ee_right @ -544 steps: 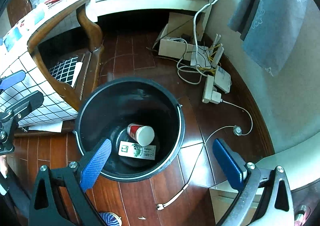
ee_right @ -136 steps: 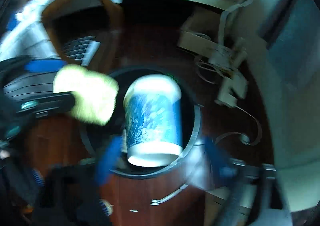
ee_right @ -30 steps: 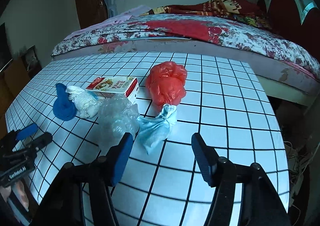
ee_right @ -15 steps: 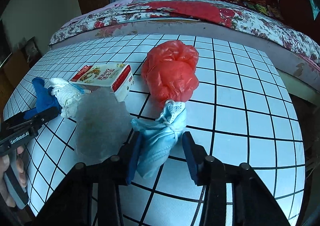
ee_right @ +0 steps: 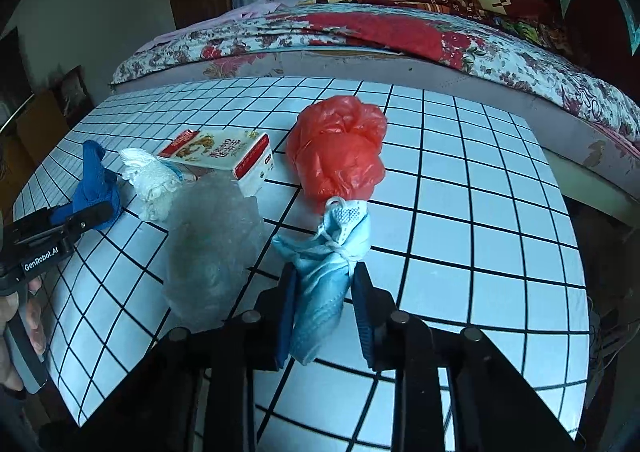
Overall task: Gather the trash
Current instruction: 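Grasp the blue sock with the left tool while the right tool grasps the light-blue shoe, then carry the blue sock and light-blue shoe over the black bin with both tools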
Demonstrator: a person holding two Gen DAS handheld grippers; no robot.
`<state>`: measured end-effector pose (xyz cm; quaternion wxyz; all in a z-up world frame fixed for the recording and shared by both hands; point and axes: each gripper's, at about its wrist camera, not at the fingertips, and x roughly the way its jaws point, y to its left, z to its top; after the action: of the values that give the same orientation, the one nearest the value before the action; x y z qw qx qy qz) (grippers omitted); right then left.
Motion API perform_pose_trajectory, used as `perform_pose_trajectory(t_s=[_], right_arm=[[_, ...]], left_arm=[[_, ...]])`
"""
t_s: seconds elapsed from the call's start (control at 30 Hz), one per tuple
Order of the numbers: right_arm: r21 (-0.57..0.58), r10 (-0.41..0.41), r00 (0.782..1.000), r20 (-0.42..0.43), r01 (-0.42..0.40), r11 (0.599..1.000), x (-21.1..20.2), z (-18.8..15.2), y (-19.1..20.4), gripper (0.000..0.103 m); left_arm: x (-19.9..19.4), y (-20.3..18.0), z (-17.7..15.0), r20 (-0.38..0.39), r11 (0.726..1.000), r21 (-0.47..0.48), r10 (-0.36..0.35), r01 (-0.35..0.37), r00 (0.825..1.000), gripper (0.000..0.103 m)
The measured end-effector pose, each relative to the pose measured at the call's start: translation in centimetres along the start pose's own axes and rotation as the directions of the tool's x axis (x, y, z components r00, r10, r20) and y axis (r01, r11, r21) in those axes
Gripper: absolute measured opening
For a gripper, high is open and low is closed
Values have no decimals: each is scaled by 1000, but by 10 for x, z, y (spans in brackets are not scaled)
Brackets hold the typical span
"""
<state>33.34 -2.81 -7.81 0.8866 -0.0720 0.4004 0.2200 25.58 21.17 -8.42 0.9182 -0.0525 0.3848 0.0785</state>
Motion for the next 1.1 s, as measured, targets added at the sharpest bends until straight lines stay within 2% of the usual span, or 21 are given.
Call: perform_pose_trajectory(t_s=[0.27, 0.5, 0.73, 1.1], right_arm=[[-23, -17, 997, 69, 18, 1000, -45, -14, 7, 28], [-64, -35, 990, 134, 43, 997, -89, -33, 26, 28], [-89, -51, 984, 169, 67, 994, -124, -54, 38, 28], [-47, -75, 977, 200, 86, 995, -170, -93, 29, 28]], left_arm=[[-39, 2, -25, 32, 1000, -5, 15, -14, 999, 44], [-72, -14, -44, 78, 1000, 29, 10, -12, 997, 44], [-100, -34, -58, 105, 999, 43, -30, 25, 994, 44], [-135, -77, -76, 140, 989, 116, -107, 91, 984, 44]])
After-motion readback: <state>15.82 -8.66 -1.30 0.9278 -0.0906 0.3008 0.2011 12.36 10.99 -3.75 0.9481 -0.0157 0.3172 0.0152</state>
